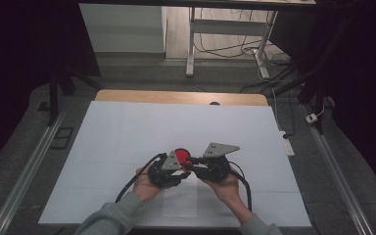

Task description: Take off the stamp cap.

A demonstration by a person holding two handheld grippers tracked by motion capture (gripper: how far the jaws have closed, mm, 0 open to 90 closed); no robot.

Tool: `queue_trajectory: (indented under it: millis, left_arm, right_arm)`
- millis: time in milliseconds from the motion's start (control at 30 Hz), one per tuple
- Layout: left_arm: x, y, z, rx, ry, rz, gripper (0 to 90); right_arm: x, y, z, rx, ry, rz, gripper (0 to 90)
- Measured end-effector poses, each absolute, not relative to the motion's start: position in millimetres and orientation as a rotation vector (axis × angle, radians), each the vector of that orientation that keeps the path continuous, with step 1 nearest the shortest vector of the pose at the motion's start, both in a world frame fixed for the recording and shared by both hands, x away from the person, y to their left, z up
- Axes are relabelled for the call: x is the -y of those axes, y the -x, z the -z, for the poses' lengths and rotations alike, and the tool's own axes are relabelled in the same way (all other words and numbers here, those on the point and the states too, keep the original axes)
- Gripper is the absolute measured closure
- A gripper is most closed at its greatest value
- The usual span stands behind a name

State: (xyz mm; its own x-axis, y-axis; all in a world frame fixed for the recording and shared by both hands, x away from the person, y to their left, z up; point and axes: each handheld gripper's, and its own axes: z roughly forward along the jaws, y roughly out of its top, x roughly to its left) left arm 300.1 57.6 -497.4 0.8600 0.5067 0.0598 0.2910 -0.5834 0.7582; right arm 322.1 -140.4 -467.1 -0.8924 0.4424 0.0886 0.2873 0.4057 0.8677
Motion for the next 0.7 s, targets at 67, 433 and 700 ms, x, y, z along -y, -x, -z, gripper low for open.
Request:
queue_trajectory:
  millis: [67, 433, 700]
  left_arm:
    - [-56.3, -298.0, 500.9, -0.556, -2.261, -0.402, 89.6]
    - [-60.5, -299.3, 494.9, -0.579, -2.194, -0.382, 70.5]
    - [-58.0, -301.3, 496.9, -0.594, -2.161, -0.315, 54.8]
  right_arm:
    - [141.9, -321.7, 466.3, -2.465, -0.663, -1.518, 72.0]
    - [155.2, -326.9, 460.1, -2.436, -0.729, -1.578, 72.0]
    - [146.2, -324.2, 466.7, -2.470, -0.700, -1.567, 72.0]
